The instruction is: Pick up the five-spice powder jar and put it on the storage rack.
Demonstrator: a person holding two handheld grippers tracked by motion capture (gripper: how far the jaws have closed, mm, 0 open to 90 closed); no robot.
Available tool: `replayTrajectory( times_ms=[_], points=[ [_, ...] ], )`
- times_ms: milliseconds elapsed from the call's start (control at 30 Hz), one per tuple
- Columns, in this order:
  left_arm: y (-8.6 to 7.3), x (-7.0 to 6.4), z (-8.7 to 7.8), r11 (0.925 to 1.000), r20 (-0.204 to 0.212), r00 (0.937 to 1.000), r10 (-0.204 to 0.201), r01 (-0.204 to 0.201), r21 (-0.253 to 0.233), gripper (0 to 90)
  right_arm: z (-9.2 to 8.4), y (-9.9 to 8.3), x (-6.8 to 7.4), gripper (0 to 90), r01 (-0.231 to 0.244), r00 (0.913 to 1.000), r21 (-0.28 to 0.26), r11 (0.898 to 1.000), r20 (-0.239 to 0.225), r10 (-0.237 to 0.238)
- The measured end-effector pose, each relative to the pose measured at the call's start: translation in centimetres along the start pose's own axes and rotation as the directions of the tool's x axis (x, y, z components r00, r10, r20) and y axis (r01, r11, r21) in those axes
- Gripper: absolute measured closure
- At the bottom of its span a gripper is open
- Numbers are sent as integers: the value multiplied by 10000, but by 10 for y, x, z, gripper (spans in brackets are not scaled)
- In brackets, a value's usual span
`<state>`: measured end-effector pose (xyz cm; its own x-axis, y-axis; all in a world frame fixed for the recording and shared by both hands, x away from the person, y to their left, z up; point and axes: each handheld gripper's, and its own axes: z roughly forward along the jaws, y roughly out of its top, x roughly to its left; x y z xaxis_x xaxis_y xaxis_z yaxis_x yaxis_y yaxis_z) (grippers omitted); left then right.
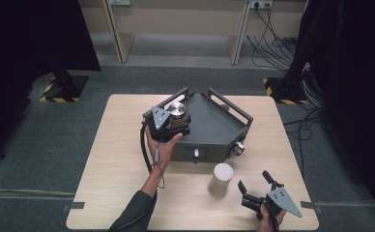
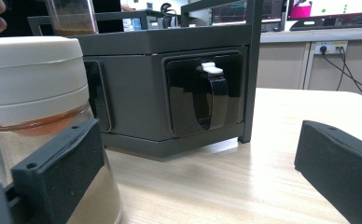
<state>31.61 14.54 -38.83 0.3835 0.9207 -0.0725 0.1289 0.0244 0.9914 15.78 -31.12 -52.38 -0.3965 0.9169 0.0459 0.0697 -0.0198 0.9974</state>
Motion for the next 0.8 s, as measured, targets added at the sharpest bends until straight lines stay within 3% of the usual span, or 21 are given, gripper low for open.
replayTrajectory(
  times_ms=[467, 800],
  points=[
    [4, -3, -18, 9998, 235, 9997, 33, -28, -208, 14, 0, 0, 0, 16, 3, 10000, 2, 10000, 6, -3],
    [-9, -3, -41, 9974, 674, 9977, 6, 42, -717, 11, 0, 0, 0, 16, 24, 10000, 3, 10000, 12, -24]
  ],
)
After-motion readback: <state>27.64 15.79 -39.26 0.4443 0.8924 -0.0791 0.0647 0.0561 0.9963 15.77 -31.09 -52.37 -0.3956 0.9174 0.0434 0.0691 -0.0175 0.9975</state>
